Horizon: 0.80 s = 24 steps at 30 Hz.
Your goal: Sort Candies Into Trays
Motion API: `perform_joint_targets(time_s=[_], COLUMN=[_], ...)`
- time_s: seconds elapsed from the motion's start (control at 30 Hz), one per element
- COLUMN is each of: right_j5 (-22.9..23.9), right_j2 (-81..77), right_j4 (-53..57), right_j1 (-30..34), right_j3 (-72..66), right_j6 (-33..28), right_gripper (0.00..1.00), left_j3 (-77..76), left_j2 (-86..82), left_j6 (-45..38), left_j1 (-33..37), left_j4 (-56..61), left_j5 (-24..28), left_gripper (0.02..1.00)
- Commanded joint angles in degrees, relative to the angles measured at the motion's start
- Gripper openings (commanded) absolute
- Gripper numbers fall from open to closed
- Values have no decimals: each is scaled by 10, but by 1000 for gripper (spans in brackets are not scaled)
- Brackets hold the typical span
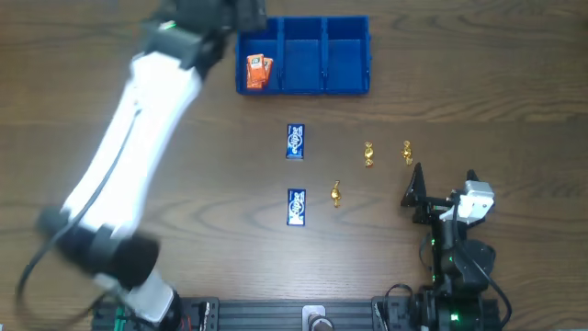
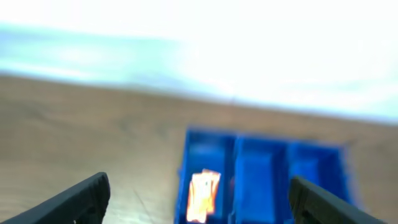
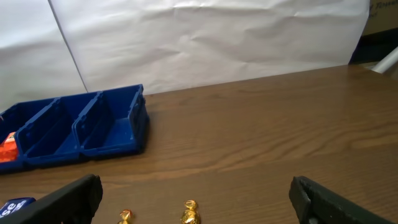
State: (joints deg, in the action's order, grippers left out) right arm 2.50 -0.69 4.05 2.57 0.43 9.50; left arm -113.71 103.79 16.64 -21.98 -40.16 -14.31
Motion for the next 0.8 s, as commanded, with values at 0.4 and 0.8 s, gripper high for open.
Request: perform_joint_targets(time_s=[0.4, 0.8], right_j5=[-1, -1], right_j2=[3, 3], right_j4=[5, 5], right_j1=[5, 5], right_j3=[0, 0], right_j6=[-6, -6], right_gripper=[998, 998], left_j3=[280, 676], left_j2=[-413, -738], left_j6=[-80, -184], left_j1=[80, 203], left_j4=[89, 245], left_j5=[26, 117], left_gripper=[1000, 998])
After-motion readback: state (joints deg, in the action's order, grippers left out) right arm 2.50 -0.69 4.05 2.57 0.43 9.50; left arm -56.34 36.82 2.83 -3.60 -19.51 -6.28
